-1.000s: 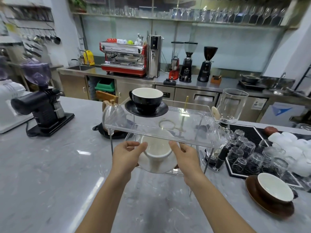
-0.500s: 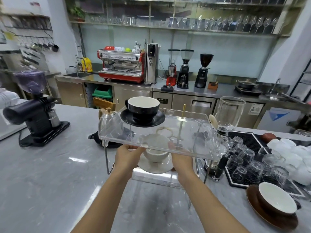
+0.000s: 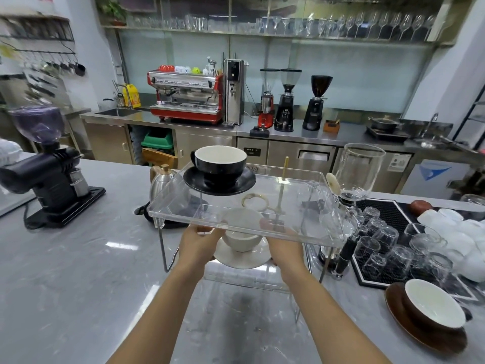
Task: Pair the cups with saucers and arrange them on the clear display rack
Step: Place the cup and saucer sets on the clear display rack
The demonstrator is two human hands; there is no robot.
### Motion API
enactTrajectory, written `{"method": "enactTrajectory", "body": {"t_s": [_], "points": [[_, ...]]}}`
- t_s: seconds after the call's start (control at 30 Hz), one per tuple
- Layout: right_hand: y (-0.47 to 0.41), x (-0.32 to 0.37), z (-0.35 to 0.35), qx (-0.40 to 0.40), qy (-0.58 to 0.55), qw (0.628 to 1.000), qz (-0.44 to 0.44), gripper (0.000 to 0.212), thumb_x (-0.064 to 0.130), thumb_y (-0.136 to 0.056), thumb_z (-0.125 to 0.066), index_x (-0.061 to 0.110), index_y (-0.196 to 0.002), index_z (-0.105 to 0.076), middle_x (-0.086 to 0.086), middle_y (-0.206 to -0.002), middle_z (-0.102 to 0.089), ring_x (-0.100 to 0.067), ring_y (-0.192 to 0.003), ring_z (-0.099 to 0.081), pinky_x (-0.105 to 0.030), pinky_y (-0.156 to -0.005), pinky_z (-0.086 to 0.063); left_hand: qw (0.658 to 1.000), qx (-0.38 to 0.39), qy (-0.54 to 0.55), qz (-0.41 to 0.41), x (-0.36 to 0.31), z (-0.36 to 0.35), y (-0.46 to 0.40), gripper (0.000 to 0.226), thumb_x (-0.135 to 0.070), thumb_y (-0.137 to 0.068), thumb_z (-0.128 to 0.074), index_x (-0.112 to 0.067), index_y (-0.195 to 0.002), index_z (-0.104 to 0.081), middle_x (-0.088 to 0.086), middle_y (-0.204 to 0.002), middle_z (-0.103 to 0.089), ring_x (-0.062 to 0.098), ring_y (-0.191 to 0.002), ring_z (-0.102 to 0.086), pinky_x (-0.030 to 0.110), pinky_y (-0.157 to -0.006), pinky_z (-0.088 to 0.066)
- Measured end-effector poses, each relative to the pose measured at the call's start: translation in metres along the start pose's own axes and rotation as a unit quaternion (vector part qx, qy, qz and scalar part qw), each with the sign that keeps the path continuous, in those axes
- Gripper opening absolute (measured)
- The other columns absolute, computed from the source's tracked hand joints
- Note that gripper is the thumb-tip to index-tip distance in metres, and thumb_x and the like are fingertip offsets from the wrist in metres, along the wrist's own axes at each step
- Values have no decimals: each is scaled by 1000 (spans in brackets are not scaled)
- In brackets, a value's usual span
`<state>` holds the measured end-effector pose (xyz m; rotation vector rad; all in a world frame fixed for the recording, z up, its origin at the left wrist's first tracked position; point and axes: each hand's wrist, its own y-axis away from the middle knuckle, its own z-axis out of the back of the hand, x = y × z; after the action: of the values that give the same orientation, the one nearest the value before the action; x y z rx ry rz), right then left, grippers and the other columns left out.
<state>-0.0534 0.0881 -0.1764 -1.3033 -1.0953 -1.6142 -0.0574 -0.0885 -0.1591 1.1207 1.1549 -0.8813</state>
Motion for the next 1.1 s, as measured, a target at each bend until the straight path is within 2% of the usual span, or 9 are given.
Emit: {"method": "enactTrajectory", "body": {"t_s": [0.1,0.23,0.37,0.43,0.53,0.73,0.87,1.0,1.1], "points": [[0,3,-2,3,-7,1000,-7,57,57,-84,-67,15,-123,-64,-12,-123,-67,-33,-111,-66,-41,-84,-53,1000,8,0,-1,-2,-1,1,30,-26,-85,-81,-5,-102,-68,13,-95,-72,23,-73,-70,51,-81,-63],[4,9,-1,-15,14,999,26,47,49,-90,-62,10,-113,-68,-5,-107,-67,-24,-96,-64,-34,-75,-50,1000,15,-14,-14,-6,-2,5,39,-34,-89,-76,-5,-115,-69,16,-108,-74,31,-92,-71,53,-89,-61],[14,14,0,-44,59,995,73,42,42,-91,-63,5,-109,-67,-12,-112,-68,-30,-103,-65,-44,-90,-55,998,5,-48,-50,-1,-1,12,41,-39,-90,-73,-10,-118,-66,5,-113,-69,30,-113,-65,49,-103,-52],[23,16,2,-50,78,990,106,34,39,-91,-64,12,-111,-65,-9,-115,-66,-28,-106,-63,-45,-91,-55,994,-16,-83,-73,3,-1,18,43,-43,-90,-71,-13,-120,-63,-2,-114,-64,23,-111,-61,39,-99,-48],[38,13,4,-45,121,977,171,29,38,-92,-65,21,-116,-64,0,-119,-61,-21,-112,-59,-44,-96,-52,979,-54,-147,-130,11,3,30,39,-45,-91,-67,-19,-120,-62,-11,-115,-61,19,-112,-60,38,-93,-48],[69,2,6,-40,257,938,228,49,45,-94,-55,26,-139,-50,5,-138,-51,-19,-128,-47,-42,-107,-45,911,-91,-303,-264,31,8,54,33,-40,-95,-63,-15,-117,-65,-2,-119,-67,21,-116,-59,28,-88,-40],[85,-11,13,-29,321,906,273,52,45,-96,-53,23,-144,-47,6,-148,-44,-15,-141,-37,-38,-118,-33,828,-107,-402,-377,45,13,69,28,-30,-95,-66,-6,-108,-71,9,-113,-73,32,-109,-66,41,-86,-53],[99,-23,16,-14,406,860,308,63,48,-100,-44,18,-154,-34,3,-165,-23,-14,-155,-12,-31,-126,-5,823,-71,-433,-361,58,15,80,50,-43,-96,-41,-10,-119,-72,11,-138,-66,33,-136,-54,52,-109,-44],[109,-32,20,3,451,831,326,63,49,-102,-36,20,-158,-27,6,-167,-14,-11,-156,-3,-37,-127,-4,816,-47,-442,-370,69,17,87,56,-42,-98,-36,-12,-136,-64,8,-157,-48,28,-151,-34,55,-121,-28]]}}
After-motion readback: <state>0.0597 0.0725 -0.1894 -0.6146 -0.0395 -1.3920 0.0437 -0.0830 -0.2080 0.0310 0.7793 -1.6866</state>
